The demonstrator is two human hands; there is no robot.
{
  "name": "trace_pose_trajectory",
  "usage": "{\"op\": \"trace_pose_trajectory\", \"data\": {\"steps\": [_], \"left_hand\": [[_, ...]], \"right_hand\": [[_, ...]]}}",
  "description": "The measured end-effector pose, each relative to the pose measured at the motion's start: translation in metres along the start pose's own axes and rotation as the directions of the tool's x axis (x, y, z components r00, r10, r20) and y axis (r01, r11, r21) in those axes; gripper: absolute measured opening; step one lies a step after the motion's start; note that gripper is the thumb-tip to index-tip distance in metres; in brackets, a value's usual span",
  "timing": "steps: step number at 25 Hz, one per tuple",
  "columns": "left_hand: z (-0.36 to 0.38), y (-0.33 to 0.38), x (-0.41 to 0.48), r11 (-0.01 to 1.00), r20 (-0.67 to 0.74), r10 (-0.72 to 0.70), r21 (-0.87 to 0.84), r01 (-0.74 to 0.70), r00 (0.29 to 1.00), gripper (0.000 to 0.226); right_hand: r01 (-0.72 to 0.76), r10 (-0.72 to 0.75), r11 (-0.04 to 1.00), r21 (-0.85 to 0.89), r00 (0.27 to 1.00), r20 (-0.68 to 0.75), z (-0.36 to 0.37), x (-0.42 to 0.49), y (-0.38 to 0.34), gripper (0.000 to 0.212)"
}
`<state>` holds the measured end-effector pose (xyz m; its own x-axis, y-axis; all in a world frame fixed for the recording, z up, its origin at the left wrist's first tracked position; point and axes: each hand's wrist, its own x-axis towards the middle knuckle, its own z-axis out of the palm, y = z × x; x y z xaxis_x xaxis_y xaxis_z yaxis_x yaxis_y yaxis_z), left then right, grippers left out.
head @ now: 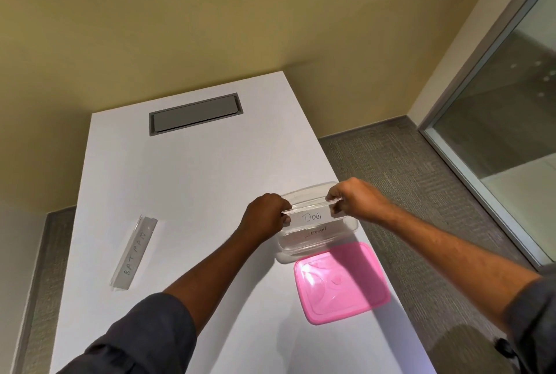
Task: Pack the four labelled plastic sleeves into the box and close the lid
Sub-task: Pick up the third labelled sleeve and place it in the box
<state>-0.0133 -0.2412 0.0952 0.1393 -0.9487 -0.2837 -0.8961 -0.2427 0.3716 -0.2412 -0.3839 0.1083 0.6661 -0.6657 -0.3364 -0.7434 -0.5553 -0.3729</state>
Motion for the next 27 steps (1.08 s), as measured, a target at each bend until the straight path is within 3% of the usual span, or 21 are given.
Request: {"op": "trace_pose_trajectory", "data": {"steps": [6,10,27], "left_hand": [[0.034,0.009,0.032,0.979,0.095,0.065,0.189,-0.082,0.993,0.024],[0.052,0.004,0.041,0.967,0.140,0.067,0.236,-0.099,0.988,0.028],[0.088,-0.002,0.052,0.986,0.152,0.054,0.150,-0.077,0.987,0.023]], "right_hand": [[0.083,-0.077,0.970,-0.227,0.996,0.034,0.024,0.020,0.024,0.034],[0.171,-0.144,0.922,-0.348,0.984,0.104,0.048,0.033,0.028,0.023],[0.173,-0.133,0.939,-0.298,0.980,0.150,0.089,0.048,0.043,0.014]]}}
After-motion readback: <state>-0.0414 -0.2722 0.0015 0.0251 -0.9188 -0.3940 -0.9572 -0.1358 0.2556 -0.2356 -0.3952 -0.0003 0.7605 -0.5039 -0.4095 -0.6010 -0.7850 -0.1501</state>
